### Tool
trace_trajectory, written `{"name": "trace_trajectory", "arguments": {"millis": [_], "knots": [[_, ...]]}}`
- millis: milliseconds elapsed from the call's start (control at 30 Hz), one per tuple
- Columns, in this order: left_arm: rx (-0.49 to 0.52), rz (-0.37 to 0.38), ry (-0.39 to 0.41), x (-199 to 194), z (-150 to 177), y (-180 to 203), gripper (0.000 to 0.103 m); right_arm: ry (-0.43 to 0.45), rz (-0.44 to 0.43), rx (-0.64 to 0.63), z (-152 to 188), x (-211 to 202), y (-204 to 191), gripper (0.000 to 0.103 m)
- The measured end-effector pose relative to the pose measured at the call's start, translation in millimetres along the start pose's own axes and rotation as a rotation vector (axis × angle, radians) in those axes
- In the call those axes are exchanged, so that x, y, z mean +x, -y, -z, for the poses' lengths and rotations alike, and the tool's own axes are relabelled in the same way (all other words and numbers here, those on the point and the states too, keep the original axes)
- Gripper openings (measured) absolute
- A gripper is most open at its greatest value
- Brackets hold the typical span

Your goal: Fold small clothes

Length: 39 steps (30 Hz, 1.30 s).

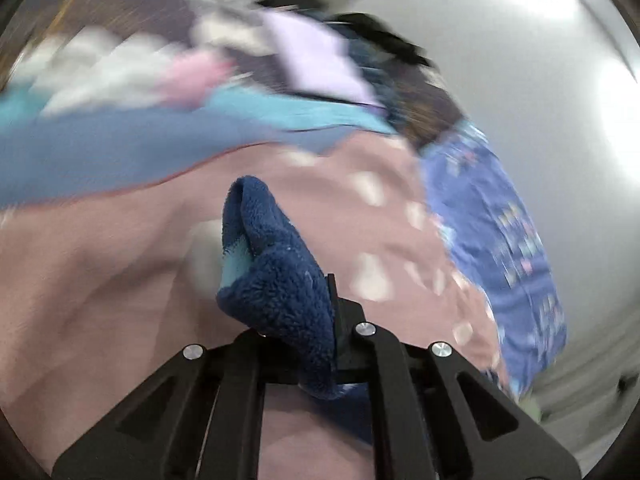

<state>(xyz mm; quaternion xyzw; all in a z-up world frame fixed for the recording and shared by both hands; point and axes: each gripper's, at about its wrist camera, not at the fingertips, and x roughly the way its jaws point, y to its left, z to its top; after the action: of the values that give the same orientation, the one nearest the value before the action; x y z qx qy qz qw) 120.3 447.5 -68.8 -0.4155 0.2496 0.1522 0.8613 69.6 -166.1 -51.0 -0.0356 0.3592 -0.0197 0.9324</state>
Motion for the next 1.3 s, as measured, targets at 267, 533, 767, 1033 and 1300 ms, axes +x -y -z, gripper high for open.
{"name": "trace_trajectory", "arguments": {"millis": [267, 533, 767, 1033, 1300], "knots": [[0.455, 0.283, -0.053, -25.7, 72.9, 196.0, 0.008, -0.005, -0.013, 0.049, -0.7, 6.8, 14.9, 0.101], [0.748, 0.537, -0.311, -11.8, 246.3, 308.8, 0.009, -0.057, -0.030, 0.125, 4.3, 16.5, 48.0, 0.101], [0.940, 0.475, -0.570, 30.9, 371.2, 289.8, 0.043, -0.141, -0.128, 0.186, 9.6, 31.0, 69.1, 0.055], [1.076, 0.496, -0.451, -5.9, 363.5, 286.9, 0.051, -0.222, -0.438, 0.286, -14.1, 69.9, 70.3, 0.050], [1.132, 0.454, -0.495, 12.9, 390.5, 296.3, 0.050, -0.355, -0.640, 0.315, -55.6, 141.6, 33.4, 0.048]]}}
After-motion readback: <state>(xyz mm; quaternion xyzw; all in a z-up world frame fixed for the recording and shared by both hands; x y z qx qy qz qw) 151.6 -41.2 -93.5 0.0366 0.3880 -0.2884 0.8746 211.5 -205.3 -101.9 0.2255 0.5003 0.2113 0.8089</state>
